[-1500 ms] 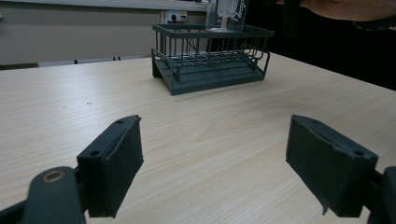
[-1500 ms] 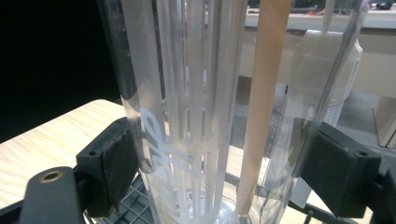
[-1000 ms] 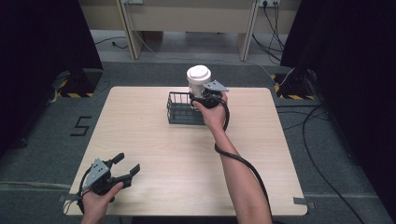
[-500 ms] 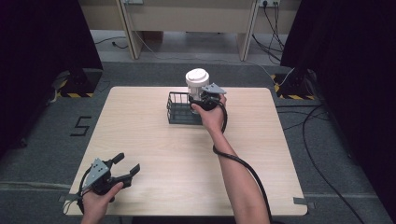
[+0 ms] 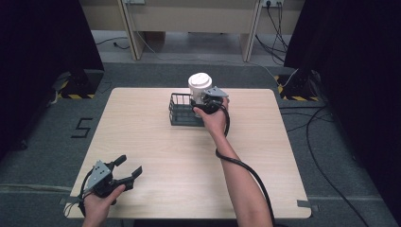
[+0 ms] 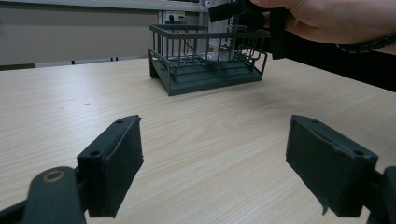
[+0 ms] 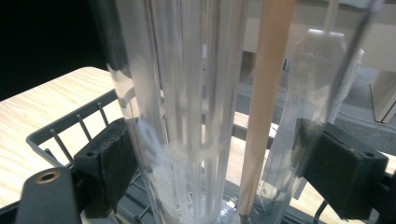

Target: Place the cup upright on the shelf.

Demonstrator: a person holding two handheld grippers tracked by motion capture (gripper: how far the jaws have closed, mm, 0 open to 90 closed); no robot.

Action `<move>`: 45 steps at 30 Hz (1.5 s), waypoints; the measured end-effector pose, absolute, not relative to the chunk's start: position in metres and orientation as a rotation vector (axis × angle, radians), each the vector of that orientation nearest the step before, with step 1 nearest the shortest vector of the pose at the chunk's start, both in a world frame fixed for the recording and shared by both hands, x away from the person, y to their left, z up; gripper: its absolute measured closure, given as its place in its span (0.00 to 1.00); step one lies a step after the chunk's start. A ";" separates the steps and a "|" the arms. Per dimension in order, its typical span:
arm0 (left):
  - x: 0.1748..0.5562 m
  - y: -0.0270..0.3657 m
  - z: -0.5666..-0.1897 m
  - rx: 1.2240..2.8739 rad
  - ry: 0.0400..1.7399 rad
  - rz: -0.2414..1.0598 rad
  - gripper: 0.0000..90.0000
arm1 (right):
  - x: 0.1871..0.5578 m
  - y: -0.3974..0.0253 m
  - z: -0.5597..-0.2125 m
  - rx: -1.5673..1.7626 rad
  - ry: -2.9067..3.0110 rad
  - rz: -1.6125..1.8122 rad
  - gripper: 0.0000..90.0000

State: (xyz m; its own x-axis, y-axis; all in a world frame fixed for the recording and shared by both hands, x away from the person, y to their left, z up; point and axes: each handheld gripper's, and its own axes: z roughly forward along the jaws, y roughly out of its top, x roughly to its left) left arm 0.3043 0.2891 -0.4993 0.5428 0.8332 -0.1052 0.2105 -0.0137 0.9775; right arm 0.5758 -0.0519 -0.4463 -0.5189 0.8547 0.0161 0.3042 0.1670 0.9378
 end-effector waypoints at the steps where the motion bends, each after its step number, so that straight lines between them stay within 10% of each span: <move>1: 0.304 0.289 -0.499 1.541 0.925 0.627 0.20 | 0.575 -0.052 -0.446 1.098 1.920 1.351 0.17; 45: 0.305 0.288 -0.500 1.547 0.931 0.634 0.20 | 0.524 -0.082 -0.429 1.052 1.900 1.405 0.19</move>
